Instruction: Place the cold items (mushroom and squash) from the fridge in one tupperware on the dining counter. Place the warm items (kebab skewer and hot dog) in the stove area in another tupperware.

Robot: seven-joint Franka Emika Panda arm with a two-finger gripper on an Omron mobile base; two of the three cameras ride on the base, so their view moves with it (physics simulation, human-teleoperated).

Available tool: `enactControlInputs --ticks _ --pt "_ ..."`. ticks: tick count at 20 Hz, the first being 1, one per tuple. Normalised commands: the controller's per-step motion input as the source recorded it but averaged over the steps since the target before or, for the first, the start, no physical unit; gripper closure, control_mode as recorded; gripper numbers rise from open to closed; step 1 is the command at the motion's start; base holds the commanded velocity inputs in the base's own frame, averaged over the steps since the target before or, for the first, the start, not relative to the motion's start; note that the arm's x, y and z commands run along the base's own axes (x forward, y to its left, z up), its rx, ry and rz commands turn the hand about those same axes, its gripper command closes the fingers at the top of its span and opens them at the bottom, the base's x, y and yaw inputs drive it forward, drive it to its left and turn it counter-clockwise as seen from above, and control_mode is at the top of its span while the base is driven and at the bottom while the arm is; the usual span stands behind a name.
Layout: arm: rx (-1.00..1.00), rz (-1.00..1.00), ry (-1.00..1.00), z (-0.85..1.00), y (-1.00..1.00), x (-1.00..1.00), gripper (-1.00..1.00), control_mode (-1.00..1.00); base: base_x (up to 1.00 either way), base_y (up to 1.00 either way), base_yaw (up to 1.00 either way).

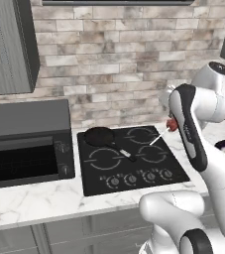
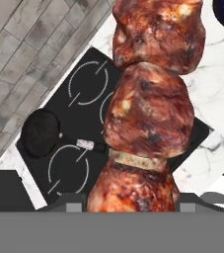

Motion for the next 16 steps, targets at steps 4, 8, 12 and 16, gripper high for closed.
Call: enactControlInputs --ticks 4,8,12,16 --pt "0.00 0.02 -0.01 0.35 -0.11 -0.42 1.00 -1.00 0.00 0.00 0.00" --pt "0.00 0.07 -0.07 0.28 -0.14 -0.50 1.00 -1.00 0.00 0.00 0.00" --pt "0.01 0.00 -0.15 0.02 -0.11 -0.63 1.00 -1.00 0.00 0.00 0.00" --pt "0.00 0.00 -0.12 0.00 0.00 -0.53 1.00 1.00 -0.18 0.00 0.00"
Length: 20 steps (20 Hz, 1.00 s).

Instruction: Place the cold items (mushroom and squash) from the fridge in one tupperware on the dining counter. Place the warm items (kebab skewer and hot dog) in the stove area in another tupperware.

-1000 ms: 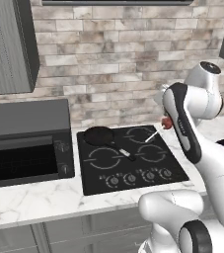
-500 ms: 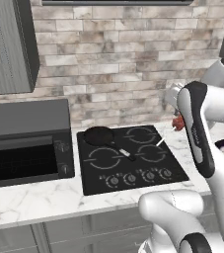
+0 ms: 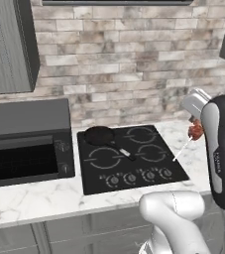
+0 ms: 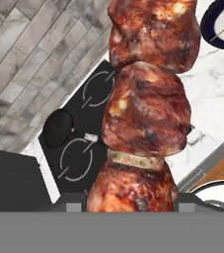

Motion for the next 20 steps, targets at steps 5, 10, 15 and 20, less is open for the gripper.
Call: enactControlInputs --ticks 5,10,15,20 --pt "0.00 0.00 0.00 0.00 0.00 0.00 1.00 1.00 -0.76 0.01 0.15" --pt "0.00 0.00 0.00 0.00 0.00 0.00 1.00 1.00 -0.66 0.00 0.39" --pt "0.00 0.00 0.00 0.00 0.00 0.00 1.00 1.00 -0.51 0.00 0.59" --pt "0.00 0.00 0.00 0.00 0.00 0.00 1.00 1.00 -0.51 0.00 0.64"
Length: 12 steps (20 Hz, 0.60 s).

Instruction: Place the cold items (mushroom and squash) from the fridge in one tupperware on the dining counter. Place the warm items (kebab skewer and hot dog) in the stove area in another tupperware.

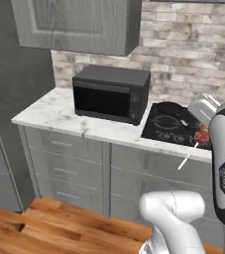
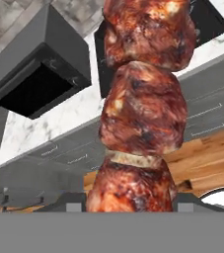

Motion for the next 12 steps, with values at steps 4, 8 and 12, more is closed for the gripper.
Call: enactControlInputs --ticks 4,8,12 --pt "0.00 0.00 0.00 0.00 0.00 0.00 1.00 1.00 -0.59 -0.03 0.61" --pt "0.00 0.00 0.00 0.00 0.00 0.00 1.00 1.00 -0.64 -0.12 0.58" --pt "0.00 0.00 0.00 0.00 0.00 0.00 1.00 1.00 -0.66 -0.19 0.57"
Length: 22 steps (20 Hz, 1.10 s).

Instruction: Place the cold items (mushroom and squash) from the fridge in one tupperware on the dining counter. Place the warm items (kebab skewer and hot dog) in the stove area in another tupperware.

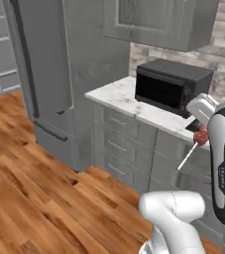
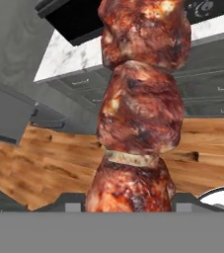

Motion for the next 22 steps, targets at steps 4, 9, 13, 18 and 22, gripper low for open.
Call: enactControlInputs --ticks 4,9,13,18,22 --pt "0.00 0.00 0.00 0.00 0.00 0.00 1.00 1.00 -0.68 -0.22 0.56" --pt "0.00 0.00 0.00 0.00 0.00 0.00 1.00 1.00 -0.70 -0.21 0.54" --pt "0.00 0.00 0.00 0.00 0.00 0.00 1.00 1.00 -0.74 -0.14 0.52" --pt "0.00 0.00 0.00 0.00 0.00 0.00 1.00 1.00 -0.68 0.01 0.48" --pt "0.00 0.00 0.00 0.00 0.00 0.00 1.00 1.00 -0.03 0.72 0.32"
